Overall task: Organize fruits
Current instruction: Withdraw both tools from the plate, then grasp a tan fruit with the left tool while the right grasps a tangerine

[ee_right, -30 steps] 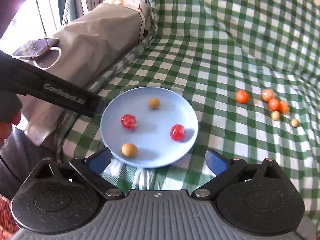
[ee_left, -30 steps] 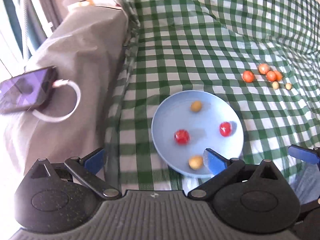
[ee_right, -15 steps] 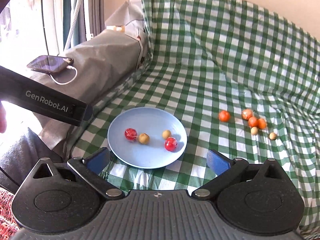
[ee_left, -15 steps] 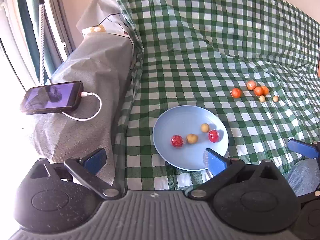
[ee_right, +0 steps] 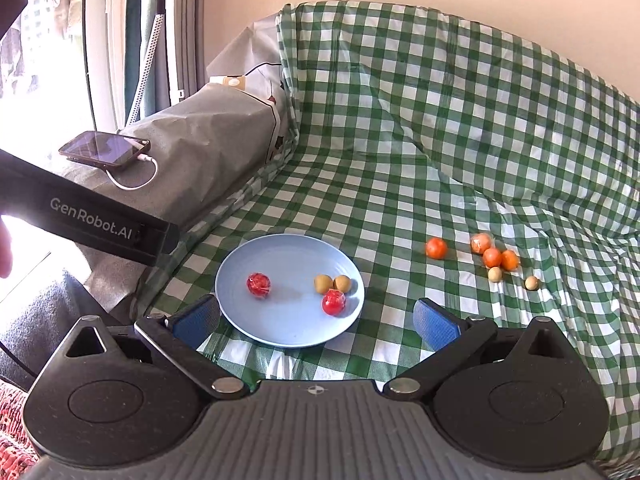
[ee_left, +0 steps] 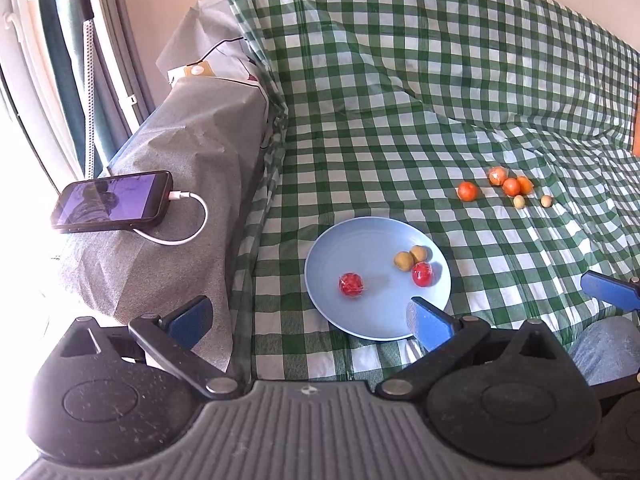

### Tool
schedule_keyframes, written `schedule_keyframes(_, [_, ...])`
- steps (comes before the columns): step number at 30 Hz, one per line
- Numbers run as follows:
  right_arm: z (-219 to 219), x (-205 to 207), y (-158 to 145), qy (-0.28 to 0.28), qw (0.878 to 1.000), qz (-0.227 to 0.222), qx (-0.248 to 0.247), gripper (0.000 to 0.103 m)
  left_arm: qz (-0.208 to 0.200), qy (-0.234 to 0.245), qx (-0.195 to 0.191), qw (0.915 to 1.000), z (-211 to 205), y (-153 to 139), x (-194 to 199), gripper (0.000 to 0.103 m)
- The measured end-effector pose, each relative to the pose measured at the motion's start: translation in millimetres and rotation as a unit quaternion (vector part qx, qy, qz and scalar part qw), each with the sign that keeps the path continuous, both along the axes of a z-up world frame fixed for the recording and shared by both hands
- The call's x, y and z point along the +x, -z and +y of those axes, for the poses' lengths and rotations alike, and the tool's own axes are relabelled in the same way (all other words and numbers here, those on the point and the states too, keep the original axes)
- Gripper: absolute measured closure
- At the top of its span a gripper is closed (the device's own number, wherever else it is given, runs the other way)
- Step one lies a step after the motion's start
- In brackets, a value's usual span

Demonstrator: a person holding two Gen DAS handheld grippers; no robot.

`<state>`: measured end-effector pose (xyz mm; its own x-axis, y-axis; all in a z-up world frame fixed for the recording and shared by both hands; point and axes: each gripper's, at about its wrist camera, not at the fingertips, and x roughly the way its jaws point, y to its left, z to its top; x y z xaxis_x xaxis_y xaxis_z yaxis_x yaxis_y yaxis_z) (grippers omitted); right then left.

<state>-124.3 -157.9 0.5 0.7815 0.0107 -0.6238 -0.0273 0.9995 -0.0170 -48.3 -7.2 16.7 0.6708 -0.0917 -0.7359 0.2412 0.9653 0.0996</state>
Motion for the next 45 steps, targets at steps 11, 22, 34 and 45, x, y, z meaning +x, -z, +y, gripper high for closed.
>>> schedule_keyframes(11, [-3, 7, 9, 0.01, 1.0, 0.013, 0.015, 0.001, 0.011, 0.002, 0.016, 0.9998, -4, 9, 11, 0.0])
schedule_keyframes(22, [-22, 17, 16, 0.044, 0.998, 0.019, 0.043, 0.001, 0.021, 0.004, 0.03, 0.9993, -17, 12, 34, 0.0])
schedule_keyframes(34, [-77, 31, 33, 0.124, 0.989, 0.031, 0.073, 0.001, 0.022, 0.049, 0.037, 0.9979, -79, 18, 70, 0.0])
schedule_keyframes(45, [-191, 54, 72, 0.233, 0.972, 0.017, 0.021, 0.001, 0.053, 0.13, 0.02, 0.9899, -206, 48, 131, 0.0])
